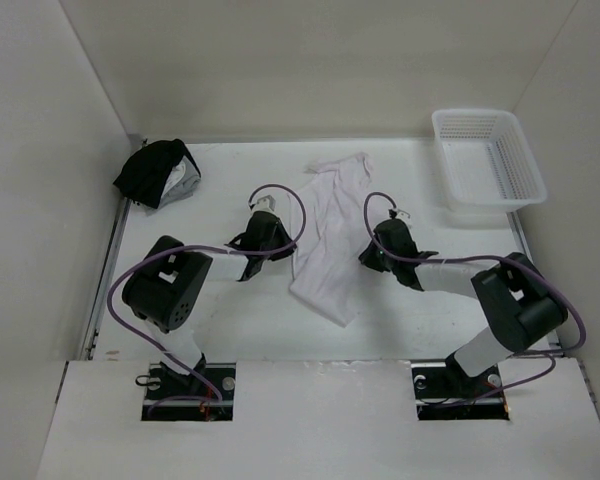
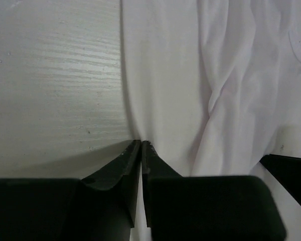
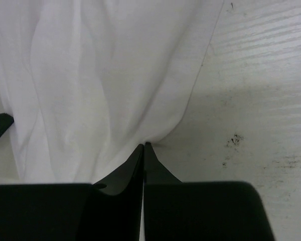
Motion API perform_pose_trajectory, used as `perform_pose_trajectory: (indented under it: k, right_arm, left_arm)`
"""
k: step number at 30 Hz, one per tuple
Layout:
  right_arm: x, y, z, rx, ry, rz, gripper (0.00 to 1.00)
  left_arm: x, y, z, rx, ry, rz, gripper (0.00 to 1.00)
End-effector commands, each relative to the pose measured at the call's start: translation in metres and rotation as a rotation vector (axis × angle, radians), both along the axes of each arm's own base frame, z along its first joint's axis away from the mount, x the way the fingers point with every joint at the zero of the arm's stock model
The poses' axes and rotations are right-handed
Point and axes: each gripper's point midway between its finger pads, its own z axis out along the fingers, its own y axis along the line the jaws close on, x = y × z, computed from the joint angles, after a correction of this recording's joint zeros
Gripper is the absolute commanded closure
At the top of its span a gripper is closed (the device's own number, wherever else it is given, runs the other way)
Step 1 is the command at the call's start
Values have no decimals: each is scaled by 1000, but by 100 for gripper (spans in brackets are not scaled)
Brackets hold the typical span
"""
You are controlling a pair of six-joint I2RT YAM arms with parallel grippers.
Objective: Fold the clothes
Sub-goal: Flatten the tank top out
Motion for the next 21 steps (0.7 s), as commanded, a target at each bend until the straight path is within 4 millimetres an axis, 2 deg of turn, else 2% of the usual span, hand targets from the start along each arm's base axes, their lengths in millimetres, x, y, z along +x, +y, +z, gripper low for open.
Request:
perform_pose_trajectory:
  k: [1, 2, 3, 4, 5, 6, 7, 8, 9, 10, 11, 13, 14, 17, 20, 21]
  right_arm:
    - [24, 2, 64, 78, -212, -28, 100]
    - [22, -2, 82, 85, -260, -35, 100]
    - [17, -5, 101, 93, -309, -33, 100]
    - [9, -7, 118, 106, -349, -23, 100]
    - [4, -7, 128, 111, -368, -18, 100]
    - [-9, -11, 149, 127, -406, -8, 100]
    - [-16, -13, 159, 134, -424, -2, 100]
    - [-36, -17, 187, 150, -471, 20, 100]
    - [-49, -21, 204, 157, -500, 33, 100]
    - [-69, -26, 229, 172, -543, 56, 99]
    - [-76, -27, 236, 179, -552, 67, 99]
    - [-96, -33, 261, 204, -591, 89, 99]
    - [-106, -33, 273, 216, -609, 107, 99]
    - [-134, -35, 311, 274, -669, 158, 99]
    - [-147, -33, 332, 318, -701, 188, 99]
    - [-150, -30, 337, 324, -711, 200, 99]
  left_arm:
    - [13, -5, 53, -125, -141, 18, 99]
    - [12, -3, 62, -138, -166, 23, 100]
    - [9, 4, 87, -165, -223, 40, 100]
    - [6, 7, 98, -176, -246, 49, 100]
    - [2, 12, 112, -188, -275, 57, 100]
    - [-4, 18, 131, -198, -315, 66, 100]
    - [-9, 23, 144, -202, -343, 74, 100]
    - [-26, 36, 179, -213, -413, 93, 100]
    - [-33, 41, 192, -218, -438, 98, 100]
    - [-57, 55, 230, -241, -515, 110, 100]
    - [-64, 58, 240, -249, -534, 113, 100]
    - [-88, 75, 278, -265, -610, 124, 100]
    - [-93, 77, 284, -267, -622, 123, 100]
    - [-121, 100, 324, -265, -704, 142, 100]
    - [-139, 111, 351, -277, -760, 141, 100]
    - [-141, 113, 353, -270, -771, 140, 100]
